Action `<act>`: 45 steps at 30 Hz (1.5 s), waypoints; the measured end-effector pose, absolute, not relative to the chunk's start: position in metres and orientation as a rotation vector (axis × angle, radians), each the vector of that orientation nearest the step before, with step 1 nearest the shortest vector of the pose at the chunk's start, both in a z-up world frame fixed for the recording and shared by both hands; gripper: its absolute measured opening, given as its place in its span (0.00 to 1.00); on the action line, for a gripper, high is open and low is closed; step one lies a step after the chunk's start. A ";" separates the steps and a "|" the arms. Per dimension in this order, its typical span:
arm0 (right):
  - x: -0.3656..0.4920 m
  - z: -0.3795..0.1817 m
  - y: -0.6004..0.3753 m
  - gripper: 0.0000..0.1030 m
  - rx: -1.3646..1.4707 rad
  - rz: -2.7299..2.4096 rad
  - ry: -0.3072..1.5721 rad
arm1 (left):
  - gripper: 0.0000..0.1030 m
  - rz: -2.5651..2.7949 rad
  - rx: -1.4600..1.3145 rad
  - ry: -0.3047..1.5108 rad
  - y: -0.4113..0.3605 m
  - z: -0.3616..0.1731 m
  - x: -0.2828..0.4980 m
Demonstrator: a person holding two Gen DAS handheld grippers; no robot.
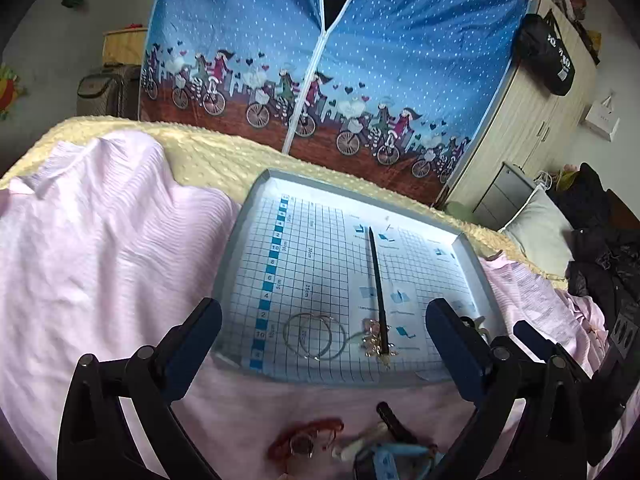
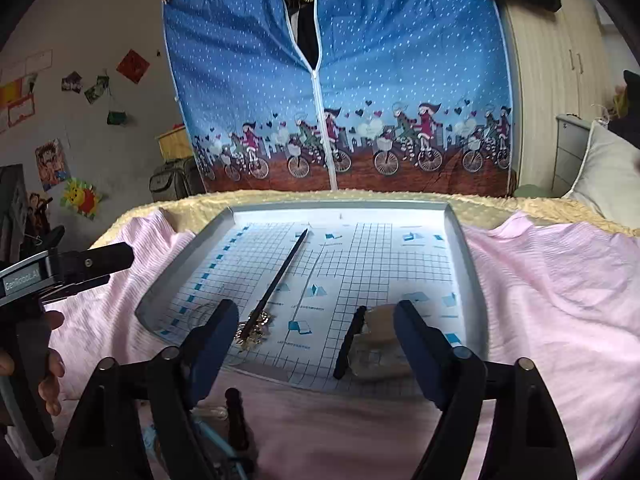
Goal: Organize jewelry
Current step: 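Lower the hoops into the tray with the left tool while the right tool drops the hair tie there, then lift both open tools away from the tray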
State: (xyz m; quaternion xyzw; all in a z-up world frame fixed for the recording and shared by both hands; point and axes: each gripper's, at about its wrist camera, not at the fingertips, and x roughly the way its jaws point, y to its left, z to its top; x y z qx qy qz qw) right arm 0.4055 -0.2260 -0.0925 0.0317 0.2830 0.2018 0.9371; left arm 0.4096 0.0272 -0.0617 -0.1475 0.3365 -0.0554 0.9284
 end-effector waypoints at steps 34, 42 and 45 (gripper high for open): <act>0.186 -0.038 -0.250 1.00 0.082 0.349 0.386 | 0.98 -0.053 -0.080 0.495 -0.003 -0.025 0.187; 0.189 -0.061 -0.240 1.00 0.058 0.338 0.480 | 0.98 -0.058 -0.049 0.525 0.003 -0.048 0.170; 0.195 -0.072 -0.234 1.00 0.051 0.340 0.534 | 0.98 -0.060 -0.049 0.551 0.005 -0.056 0.170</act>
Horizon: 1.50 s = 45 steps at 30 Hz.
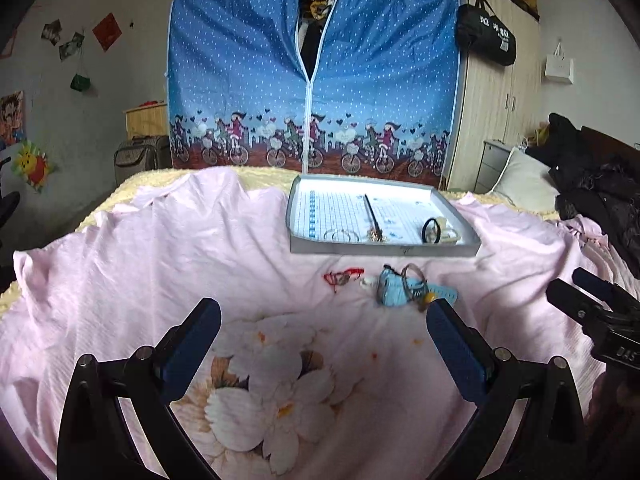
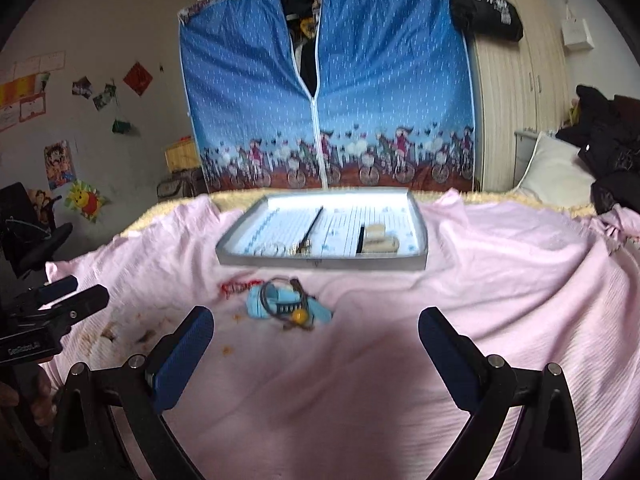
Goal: Organize jewelry
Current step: 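Lift both open tools away from the tray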
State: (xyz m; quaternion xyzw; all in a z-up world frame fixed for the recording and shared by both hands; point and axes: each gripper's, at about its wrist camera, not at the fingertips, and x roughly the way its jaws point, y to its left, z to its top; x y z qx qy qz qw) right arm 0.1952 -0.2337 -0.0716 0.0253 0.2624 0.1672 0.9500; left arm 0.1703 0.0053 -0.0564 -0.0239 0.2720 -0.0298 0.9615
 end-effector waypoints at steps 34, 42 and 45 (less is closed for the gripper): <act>0.224 -0.111 -0.215 1.00 0.011 0.366 0.776 | 0.98 -0.042 -0.002 0.696 0.015 -0.095 0.189; 0.245 -0.107 -0.217 1.00 0.077 0.485 0.803 | 0.98 -0.068 -0.008 0.727 0.024 -0.092 0.212; 0.257 -0.107 -0.215 0.87 0.094 0.539 0.801 | 0.98 -0.094 -0.006 0.740 0.025 -0.093 0.225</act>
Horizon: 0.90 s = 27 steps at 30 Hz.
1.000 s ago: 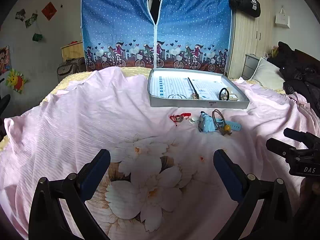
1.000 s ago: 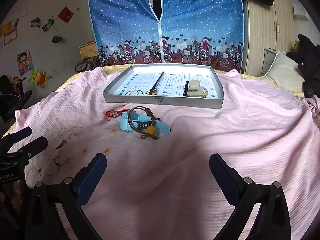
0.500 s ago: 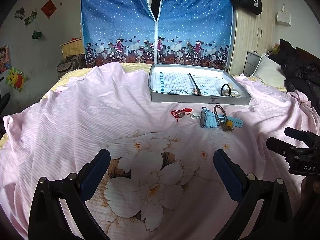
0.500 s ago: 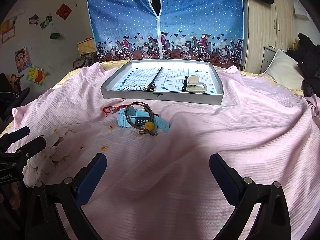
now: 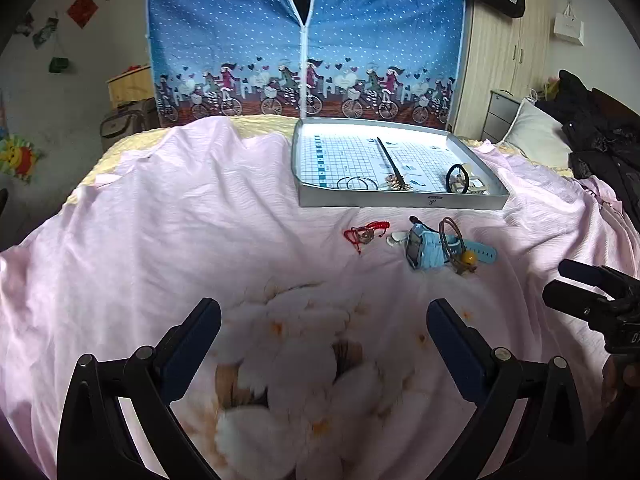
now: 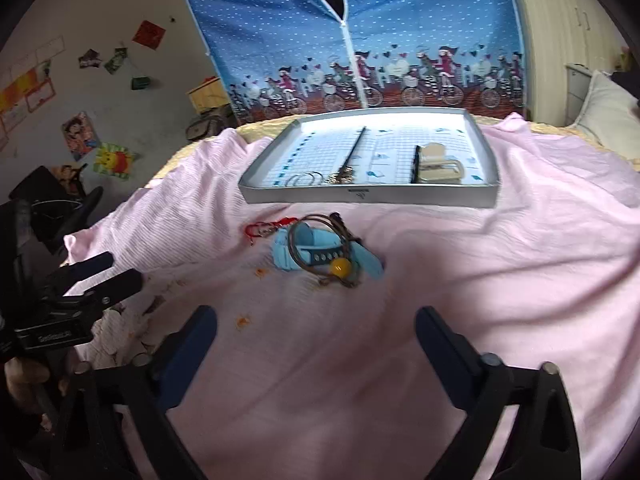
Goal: Organize jewelry
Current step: 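Lift both open tools away from the tray, then grasp the red bead bracelet with the left tool while the right tool grasps the brown cord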
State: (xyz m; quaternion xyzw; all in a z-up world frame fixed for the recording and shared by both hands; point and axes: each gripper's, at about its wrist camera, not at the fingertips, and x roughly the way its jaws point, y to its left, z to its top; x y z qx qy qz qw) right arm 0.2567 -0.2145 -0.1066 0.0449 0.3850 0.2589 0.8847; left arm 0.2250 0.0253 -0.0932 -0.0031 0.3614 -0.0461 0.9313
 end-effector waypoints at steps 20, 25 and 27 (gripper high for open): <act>0.326 -0.162 -0.196 0.38 0.047 0.597 0.936 | 0.37 -0.398 -0.110 0.908 0.007 -0.130 0.324; 0.339 -0.166 -0.193 0.37 0.045 0.604 0.929 | 0.37 -0.343 -0.176 0.965 0.016 -0.143 0.349; 0.344 -0.167 -0.191 0.38 0.040 0.606 0.929 | 0.37 -0.315 -0.204 0.972 0.023 -0.146 0.356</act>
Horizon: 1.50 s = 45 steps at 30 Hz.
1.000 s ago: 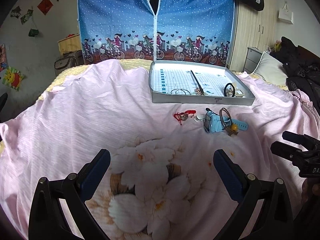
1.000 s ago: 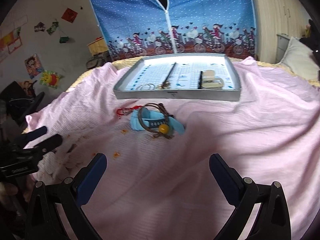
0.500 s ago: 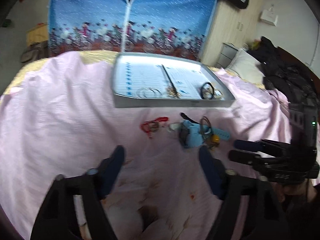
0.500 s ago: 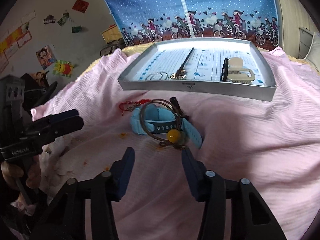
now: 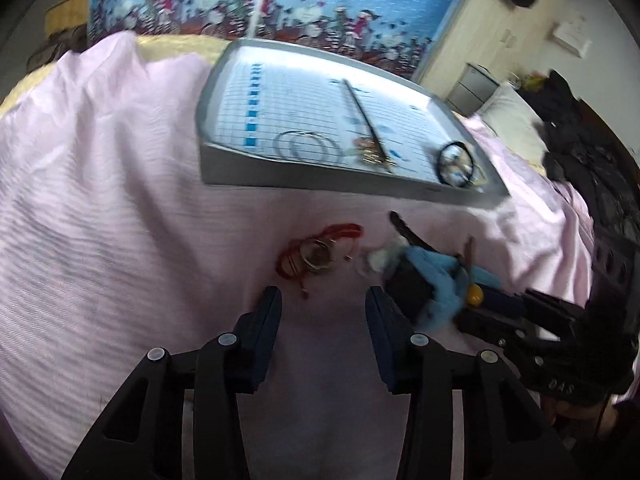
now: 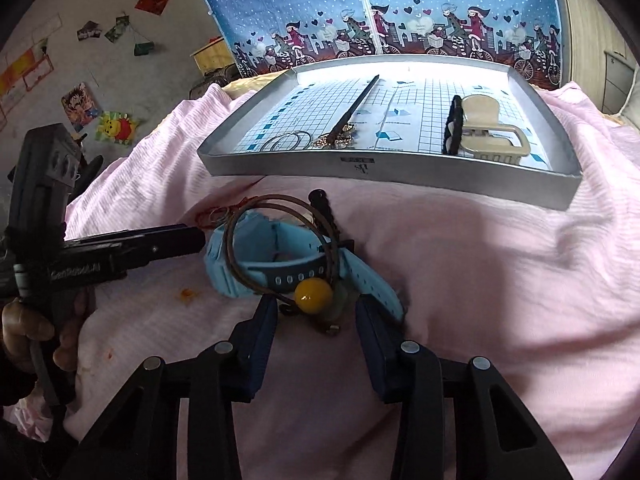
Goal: Organize jewelry
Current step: 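Grasp the red bead bracelet with the left tool while the right tool grasps the brown cord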
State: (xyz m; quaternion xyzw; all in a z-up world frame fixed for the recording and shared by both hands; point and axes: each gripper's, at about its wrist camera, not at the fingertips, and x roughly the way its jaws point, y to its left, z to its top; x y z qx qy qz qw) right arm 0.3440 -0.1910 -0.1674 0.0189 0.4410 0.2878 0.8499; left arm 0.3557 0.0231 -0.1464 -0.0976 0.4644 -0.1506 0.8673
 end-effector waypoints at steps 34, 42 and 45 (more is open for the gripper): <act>0.357 -0.173 -0.191 0.33 0.067 0.610 0.923 | 0.01 -0.268 -0.490 0.969 0.066 -0.160 0.380; 0.357 -0.169 -0.193 0.26 0.092 0.617 0.912 | 0.01 -0.388 -0.401 0.831 0.048 -0.141 0.356; 0.356 -0.166 -0.193 0.25 0.100 0.624 0.903 | 0.01 -0.380 -0.398 0.802 0.046 -0.136 0.350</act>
